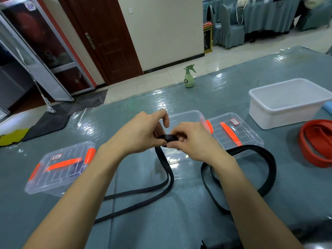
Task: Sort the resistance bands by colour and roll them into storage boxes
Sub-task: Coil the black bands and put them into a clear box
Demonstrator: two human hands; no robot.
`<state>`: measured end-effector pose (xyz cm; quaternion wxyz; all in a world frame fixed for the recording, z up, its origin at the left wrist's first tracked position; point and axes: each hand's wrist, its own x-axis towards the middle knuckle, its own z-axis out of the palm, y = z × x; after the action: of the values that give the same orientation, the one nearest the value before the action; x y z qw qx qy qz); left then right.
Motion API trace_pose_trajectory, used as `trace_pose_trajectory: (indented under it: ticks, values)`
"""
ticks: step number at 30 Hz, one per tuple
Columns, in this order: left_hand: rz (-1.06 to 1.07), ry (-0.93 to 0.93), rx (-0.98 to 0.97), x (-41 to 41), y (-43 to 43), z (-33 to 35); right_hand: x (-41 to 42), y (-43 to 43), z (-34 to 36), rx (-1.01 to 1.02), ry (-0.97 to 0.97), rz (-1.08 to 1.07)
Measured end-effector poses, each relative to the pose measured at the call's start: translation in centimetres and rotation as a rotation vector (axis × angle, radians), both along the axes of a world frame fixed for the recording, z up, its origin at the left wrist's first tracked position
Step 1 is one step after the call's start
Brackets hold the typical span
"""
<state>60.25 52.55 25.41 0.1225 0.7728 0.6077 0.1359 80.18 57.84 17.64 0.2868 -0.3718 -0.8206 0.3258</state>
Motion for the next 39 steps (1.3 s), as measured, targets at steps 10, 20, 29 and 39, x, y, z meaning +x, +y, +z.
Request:
trace_pose_trajectory:
  ticks: [10, 20, 29, 39]
  values:
    - [0.112, -0.739, 0.120, -0.3, -0.6, -2.2, 0.7, 0.7, 0.5, -0.385, 0.856, 0.062]
    - [0.086, -0.090, 0.072, -1.5, -0.5, -1.1, 1.2, 0.5, -0.6, -0.104, 0.161, -0.024]
    - [0.062, 0.100, -0.012, -1.1, 0.2, 0.5, -0.1, -0.1, -0.4, 0.000, 0.159, 0.012]
    - [0.151, -0.815, 0.127, 0.4, -1.1, -2.6, 0.2, 0.4, -1.3, -0.573, 0.983, 0.173]
